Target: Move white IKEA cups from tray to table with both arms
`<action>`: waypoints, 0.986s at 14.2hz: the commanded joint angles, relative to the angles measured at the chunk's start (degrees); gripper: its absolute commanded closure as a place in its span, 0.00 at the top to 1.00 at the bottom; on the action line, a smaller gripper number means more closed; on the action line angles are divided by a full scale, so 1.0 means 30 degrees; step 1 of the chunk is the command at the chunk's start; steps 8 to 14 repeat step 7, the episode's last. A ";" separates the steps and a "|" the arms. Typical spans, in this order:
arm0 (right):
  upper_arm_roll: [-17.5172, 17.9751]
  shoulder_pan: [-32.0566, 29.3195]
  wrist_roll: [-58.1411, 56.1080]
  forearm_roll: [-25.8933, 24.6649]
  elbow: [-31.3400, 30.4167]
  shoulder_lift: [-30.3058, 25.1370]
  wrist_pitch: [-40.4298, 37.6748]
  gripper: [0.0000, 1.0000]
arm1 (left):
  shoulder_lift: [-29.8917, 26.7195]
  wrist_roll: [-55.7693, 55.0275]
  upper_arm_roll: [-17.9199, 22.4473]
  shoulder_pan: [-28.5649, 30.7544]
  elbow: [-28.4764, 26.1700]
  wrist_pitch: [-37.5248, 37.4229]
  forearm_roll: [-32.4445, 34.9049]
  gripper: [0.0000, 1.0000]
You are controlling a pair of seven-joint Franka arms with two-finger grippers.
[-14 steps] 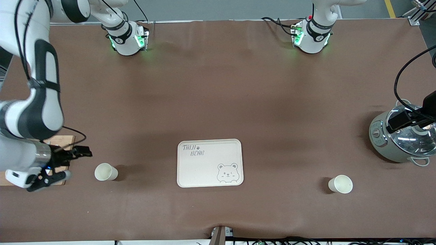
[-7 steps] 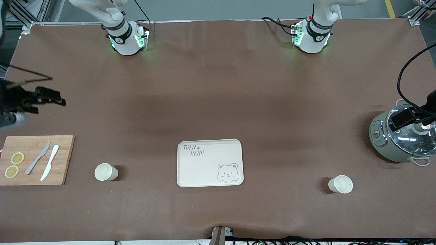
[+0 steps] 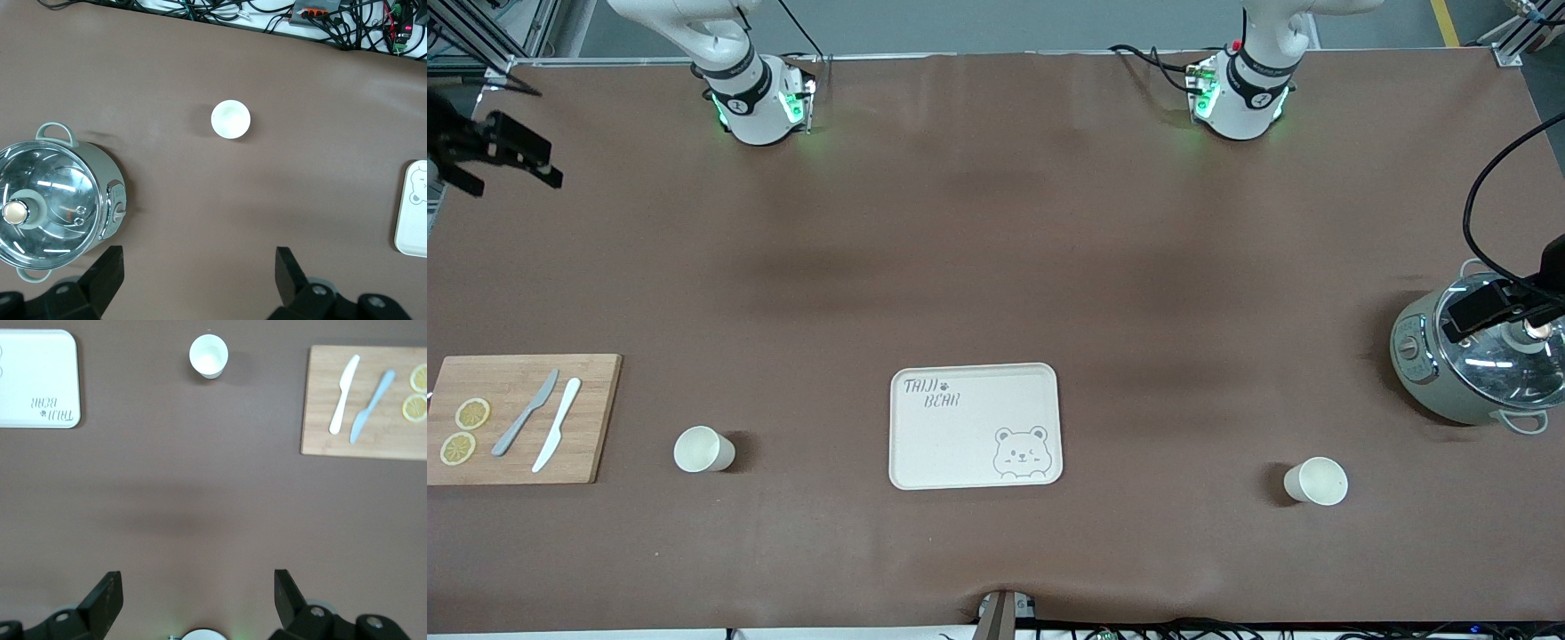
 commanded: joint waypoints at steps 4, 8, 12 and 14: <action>0.0158 -0.0127 0.0778 -0.0410 0.0184 0.0706 0.0601 1.00 | -0.0163 0.0200 -0.0015 0.0005 0.0054 -0.0282 0.0327 1.00; 0.0071 -0.0216 0.0807 -0.0438 0.0243 0.1028 0.0600 1.00 | -0.0163 0.0229 -0.0014 -0.0083 0.0054 -0.0282 0.0356 1.00; 0.0071 -0.0216 0.0807 -0.0438 0.0243 0.1028 0.0600 1.00 | -0.0163 0.0229 -0.0014 -0.0083 0.0054 -0.0282 0.0356 1.00; 0.0071 -0.0216 0.0807 -0.0438 0.0243 0.1028 0.0600 1.00 | -0.0163 0.0229 -0.0014 -0.0083 0.0054 -0.0282 0.0356 1.00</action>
